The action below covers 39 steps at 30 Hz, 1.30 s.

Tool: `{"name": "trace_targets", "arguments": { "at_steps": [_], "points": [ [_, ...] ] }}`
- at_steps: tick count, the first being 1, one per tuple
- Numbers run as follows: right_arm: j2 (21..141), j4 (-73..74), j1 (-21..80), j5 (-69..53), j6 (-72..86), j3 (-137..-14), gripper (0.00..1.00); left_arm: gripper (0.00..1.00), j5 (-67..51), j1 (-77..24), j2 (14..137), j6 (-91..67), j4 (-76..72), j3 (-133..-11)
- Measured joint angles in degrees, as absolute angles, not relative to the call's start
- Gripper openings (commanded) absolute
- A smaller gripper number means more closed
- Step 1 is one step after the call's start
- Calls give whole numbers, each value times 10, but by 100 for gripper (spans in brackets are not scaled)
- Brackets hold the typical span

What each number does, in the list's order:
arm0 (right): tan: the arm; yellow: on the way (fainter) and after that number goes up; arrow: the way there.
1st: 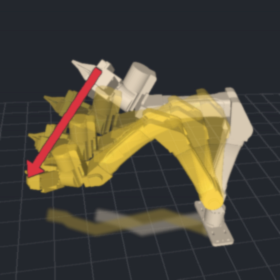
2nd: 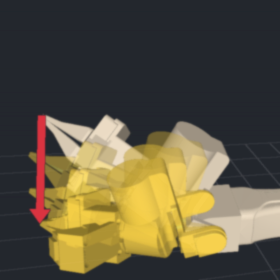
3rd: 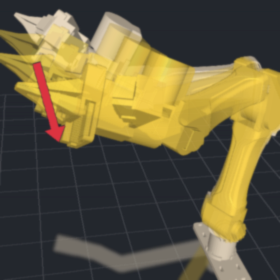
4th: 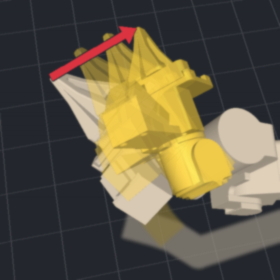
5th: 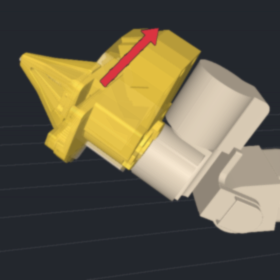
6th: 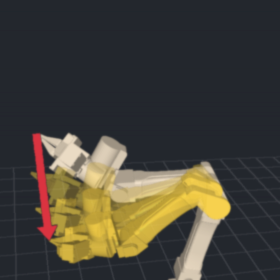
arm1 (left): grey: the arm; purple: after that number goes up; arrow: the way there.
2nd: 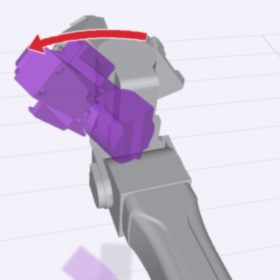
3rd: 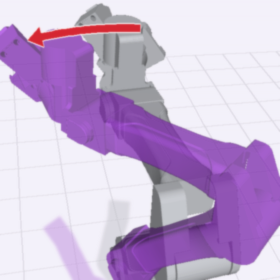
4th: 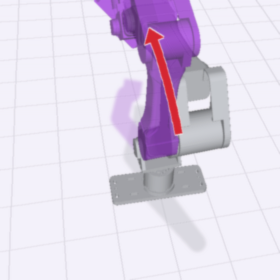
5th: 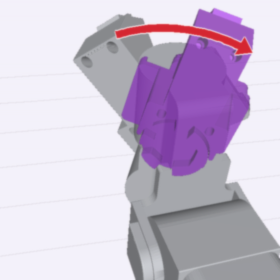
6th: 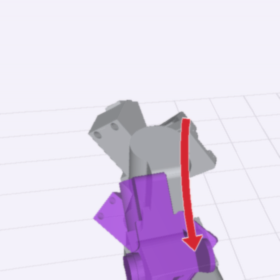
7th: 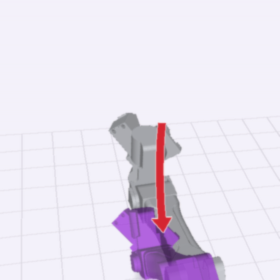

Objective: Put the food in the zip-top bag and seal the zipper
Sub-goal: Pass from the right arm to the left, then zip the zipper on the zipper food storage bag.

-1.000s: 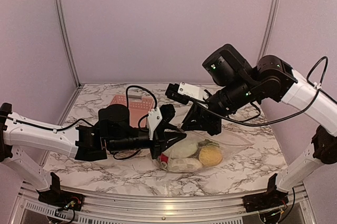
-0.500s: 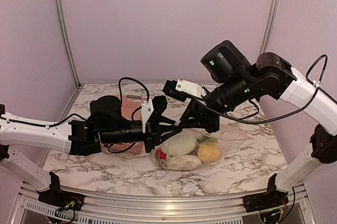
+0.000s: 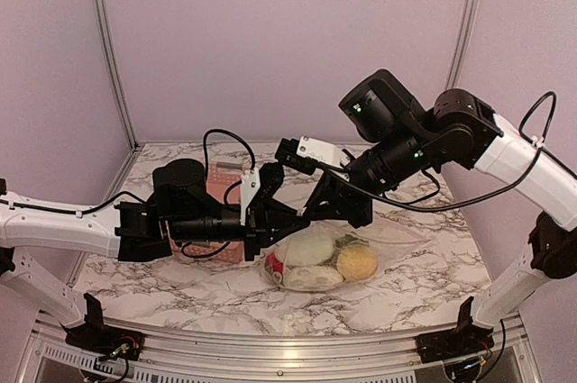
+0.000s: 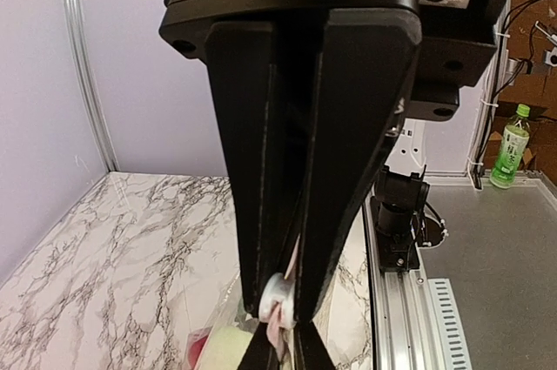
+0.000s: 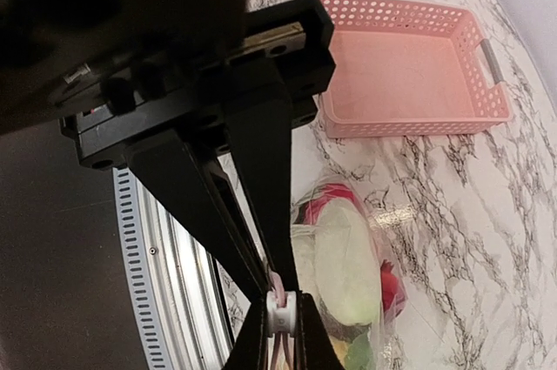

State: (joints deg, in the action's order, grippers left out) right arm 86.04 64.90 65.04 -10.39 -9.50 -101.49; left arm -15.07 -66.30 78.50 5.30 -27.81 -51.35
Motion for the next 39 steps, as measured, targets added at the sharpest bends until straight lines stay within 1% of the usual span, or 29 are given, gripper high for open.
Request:
{"name": "trace_targets", "arguments": {
  "at_steps": [1, 7, 12, 18, 23, 27, 39],
  "points": [
    [860, 649, 650, -104, -95, -1016, 3, 0, -153, -663, 785, 52, -277, -514],
    [861, 652, 650, -104, -96, -1018, 2, 0, -158, -660, 785, 49, -274, -515],
    [863, 645, 650, -95, -97, -1018, 0, 0, -152, -653, 775, 43, -271, -509],
    [861, 632, 639, -79, -97, -1013, 0, 0, -149, -615, 700, 48, -249, -468],
    [844, 625, 608, -78, -97, -986, 0, 0, -145, -567, 614, 57, -223, -414],
    [824, 626, 592, -76, -96, -965, 0, 0, -146, -549, 572, 64, -207, -387],
    [788, 644, 586, -58, -81, -931, 0, 0, -134, -530, 533, 66, -203, -345]
  ]
}}
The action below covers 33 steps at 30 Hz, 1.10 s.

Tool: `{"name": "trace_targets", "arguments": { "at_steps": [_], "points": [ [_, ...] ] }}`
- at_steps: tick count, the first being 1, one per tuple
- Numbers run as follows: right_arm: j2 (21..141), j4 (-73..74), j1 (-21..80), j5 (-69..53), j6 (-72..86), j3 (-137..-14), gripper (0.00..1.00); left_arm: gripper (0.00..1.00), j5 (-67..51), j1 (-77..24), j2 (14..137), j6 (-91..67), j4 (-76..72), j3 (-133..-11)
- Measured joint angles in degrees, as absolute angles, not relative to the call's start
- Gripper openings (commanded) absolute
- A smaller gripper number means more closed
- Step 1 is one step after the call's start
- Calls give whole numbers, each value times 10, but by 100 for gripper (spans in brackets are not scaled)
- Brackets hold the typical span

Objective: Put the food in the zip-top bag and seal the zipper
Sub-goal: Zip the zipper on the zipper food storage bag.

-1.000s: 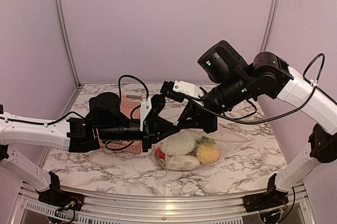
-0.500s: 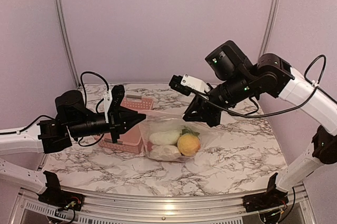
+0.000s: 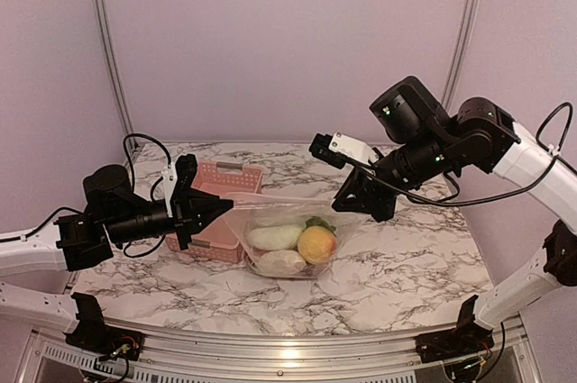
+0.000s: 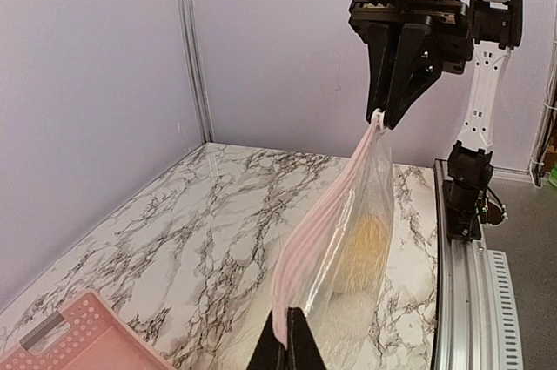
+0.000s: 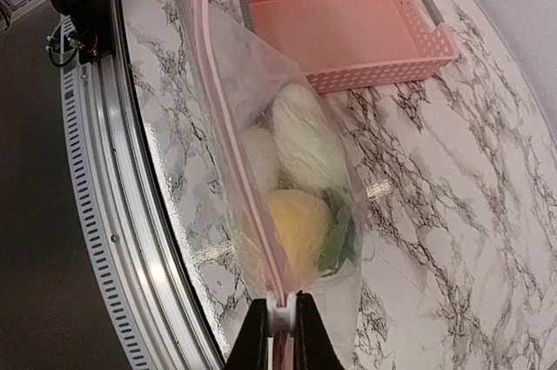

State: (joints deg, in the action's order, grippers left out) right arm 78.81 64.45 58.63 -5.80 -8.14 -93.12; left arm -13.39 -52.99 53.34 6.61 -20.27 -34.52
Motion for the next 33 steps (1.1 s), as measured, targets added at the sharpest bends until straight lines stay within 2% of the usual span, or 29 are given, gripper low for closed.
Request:
{"name": "trace_targets", "arguments": {
  "at_steps": [18, 20, 22, 27, 30, 33],
  "points": [
    [758, 669, 580, -38, -56, -931, 2, 0, -104, -505, 498, 51, -208, -316],
    [759, 671, 579, -38, -56, -931, 10, 0, -106, -505, 498, 47, -208, -316],
    [762, 674, 579, -37, -56, -931, 26, 0, -110, -504, 500, 41, -211, -316],
    [790, 693, 573, -22, -53, -948, 42, 0, -124, -496, 546, 24, -237, -322],
    [807, 686, 572, -18, -50, -977, 57, 0, -124, -496, 586, 15, -257, -331],
    [807, 674, 571, -1, -48, -999, 66, 0, -114, -496, 623, 2, -279, -347]
  ]
}}
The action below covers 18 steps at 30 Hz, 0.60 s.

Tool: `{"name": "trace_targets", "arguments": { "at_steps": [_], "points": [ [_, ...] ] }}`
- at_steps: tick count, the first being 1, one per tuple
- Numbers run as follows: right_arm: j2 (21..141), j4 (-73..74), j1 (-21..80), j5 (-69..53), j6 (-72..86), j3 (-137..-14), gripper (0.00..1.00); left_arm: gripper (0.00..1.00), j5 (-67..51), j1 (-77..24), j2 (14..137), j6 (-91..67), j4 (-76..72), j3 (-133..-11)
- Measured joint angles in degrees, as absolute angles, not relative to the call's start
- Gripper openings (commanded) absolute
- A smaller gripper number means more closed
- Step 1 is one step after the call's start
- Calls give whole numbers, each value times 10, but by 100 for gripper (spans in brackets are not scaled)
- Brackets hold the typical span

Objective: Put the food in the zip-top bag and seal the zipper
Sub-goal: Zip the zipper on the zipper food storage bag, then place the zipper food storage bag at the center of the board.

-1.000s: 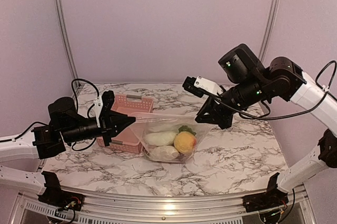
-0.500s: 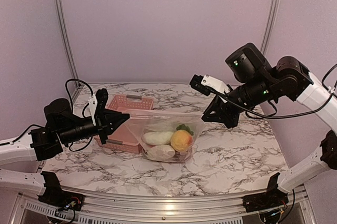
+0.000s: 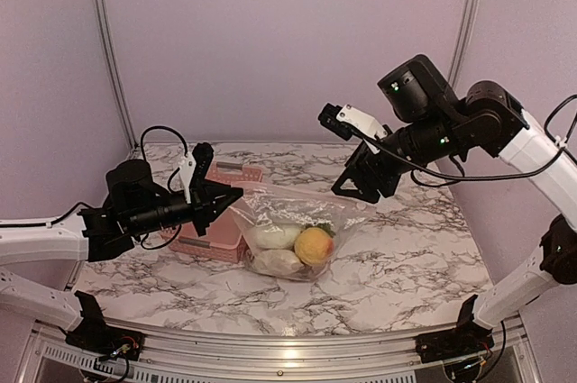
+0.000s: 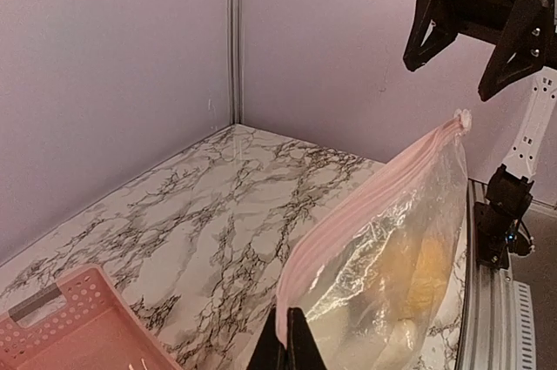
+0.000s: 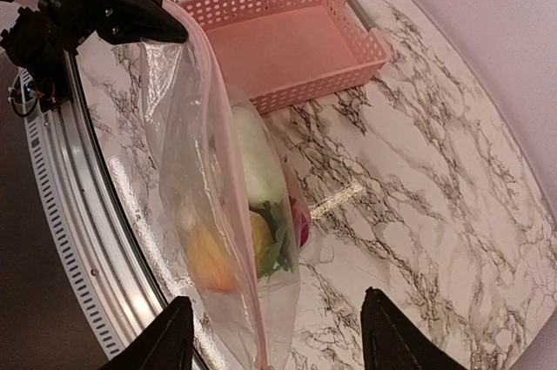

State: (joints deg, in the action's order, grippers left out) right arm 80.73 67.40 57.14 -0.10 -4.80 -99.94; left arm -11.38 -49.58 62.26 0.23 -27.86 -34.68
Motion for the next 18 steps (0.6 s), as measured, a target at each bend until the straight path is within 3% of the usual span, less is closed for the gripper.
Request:
{"name": "trace_targets", "arguments": {
  "at_steps": [5, 10, 18],
  "points": [
    [802, 633, 561, 25, -41, -1010, 76, 0, -107, -496, 705, -19, -311, -423],
    [780, 575, 514, 50, -22, -997, 78, 0, -69, -496, 784, -53, -328, -491],
    [739, 477, 411, 95, 33, -942, 87, 11, 48, -490, 914, -106, -310, -604]
  ]
}}
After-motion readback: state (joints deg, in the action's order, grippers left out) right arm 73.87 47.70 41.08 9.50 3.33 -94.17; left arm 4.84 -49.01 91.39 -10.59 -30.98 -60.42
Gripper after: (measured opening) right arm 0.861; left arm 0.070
